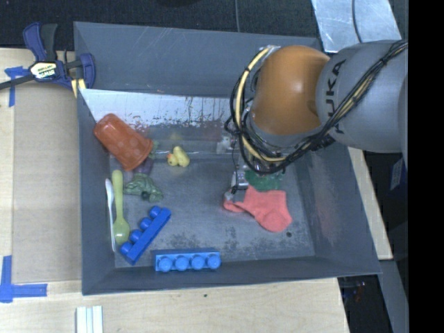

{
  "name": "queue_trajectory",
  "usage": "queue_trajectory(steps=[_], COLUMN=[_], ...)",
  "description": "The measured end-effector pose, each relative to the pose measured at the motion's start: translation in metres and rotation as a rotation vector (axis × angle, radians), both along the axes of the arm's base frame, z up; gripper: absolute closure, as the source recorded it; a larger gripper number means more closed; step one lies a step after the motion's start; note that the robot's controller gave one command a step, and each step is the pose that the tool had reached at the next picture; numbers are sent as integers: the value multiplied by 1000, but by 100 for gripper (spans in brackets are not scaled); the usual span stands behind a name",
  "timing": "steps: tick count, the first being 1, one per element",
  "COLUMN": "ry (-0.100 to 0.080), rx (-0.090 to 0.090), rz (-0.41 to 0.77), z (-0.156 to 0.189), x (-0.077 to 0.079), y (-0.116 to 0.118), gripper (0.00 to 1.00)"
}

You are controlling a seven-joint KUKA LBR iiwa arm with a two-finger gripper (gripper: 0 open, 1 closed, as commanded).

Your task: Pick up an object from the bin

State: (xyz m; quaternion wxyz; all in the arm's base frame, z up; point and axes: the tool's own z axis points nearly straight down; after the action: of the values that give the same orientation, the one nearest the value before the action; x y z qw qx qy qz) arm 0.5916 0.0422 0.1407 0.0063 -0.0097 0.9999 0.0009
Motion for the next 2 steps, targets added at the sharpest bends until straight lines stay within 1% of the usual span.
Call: queue_trajectory(steps=[1, 2], ry=[5, 2], rx=[-1, 1], rz=[-43, -55], z=[2, -3], x=[-48, -63], y=[-20, -35], gripper=[0, 0])
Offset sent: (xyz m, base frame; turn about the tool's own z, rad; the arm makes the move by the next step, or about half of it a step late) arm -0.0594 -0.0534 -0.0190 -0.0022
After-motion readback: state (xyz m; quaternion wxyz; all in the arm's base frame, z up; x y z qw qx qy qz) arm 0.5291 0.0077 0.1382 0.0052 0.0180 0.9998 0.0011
